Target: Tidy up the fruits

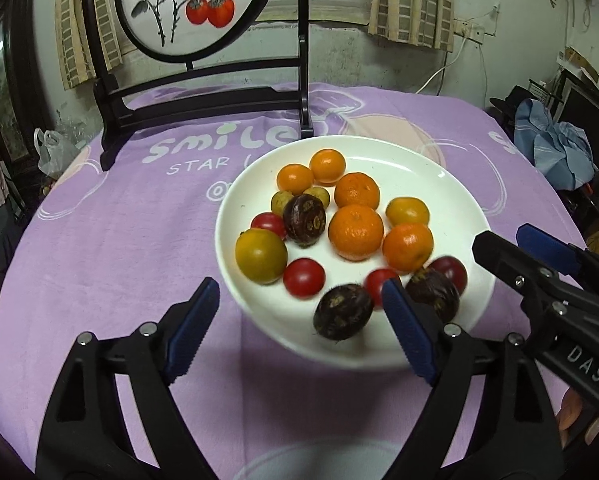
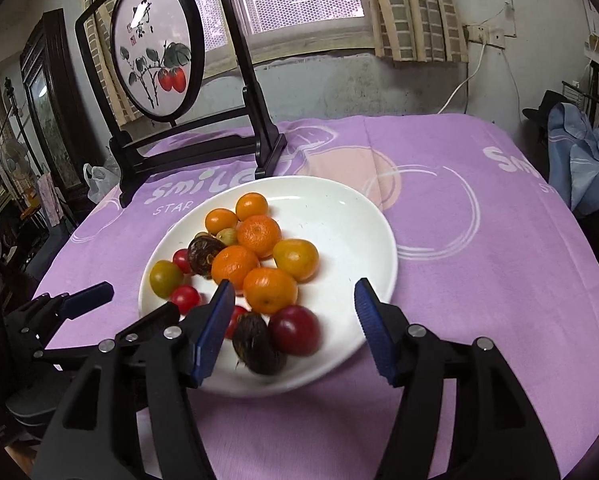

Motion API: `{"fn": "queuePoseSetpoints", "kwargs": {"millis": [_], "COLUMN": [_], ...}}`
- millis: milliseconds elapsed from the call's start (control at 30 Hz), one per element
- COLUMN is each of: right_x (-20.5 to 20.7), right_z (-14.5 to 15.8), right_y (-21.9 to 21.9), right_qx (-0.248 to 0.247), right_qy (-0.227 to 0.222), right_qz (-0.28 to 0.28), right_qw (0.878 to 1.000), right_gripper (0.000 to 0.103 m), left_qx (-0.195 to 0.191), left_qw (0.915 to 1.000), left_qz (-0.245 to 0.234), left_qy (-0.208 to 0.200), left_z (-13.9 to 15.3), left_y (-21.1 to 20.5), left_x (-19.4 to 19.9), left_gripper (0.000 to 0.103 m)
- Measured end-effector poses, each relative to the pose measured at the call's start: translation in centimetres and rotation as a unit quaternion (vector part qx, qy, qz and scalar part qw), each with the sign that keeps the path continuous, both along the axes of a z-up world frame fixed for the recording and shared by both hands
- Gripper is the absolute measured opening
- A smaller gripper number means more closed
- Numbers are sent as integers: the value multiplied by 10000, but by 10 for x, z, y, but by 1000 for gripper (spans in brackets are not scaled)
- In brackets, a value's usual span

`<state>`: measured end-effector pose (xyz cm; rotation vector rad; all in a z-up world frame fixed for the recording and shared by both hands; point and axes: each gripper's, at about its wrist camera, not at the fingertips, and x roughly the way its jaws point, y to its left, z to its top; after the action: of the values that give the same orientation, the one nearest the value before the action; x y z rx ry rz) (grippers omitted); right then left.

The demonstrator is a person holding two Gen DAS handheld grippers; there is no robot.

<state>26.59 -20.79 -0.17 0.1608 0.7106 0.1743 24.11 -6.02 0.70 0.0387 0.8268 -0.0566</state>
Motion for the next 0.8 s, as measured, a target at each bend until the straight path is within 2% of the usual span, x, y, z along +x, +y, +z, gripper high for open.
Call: {"fn": "queuePoseSetpoints", "kwargs": {"millis": [100,400,567,800], "right_x": [-16,-74,-112,-144], "right_z": [-2,-10,-21,-31], "right_y": [1,3,9,18], "right_qx": [-118,-407,-485,-671], "right_qy": [19,-91,-76,-129], "right_qz": [-15,-7,61,89], "right_qw": [9999,9991,9988,9976], "right_gripper": [62,62,62,62], "left_qx": [42,-159,-63,-45], "left_qw": [10000,9998,9998,9999], "left_qz": [-30,-43,-2,24], "left_qy": [-39,-74,-174,-100], "left_z": [0,-4,-6,-17], "left_y": [2,19,25,30], "left_x": [-18,-78,-107,-127], "left_gripper": [85,89,91,94]}}
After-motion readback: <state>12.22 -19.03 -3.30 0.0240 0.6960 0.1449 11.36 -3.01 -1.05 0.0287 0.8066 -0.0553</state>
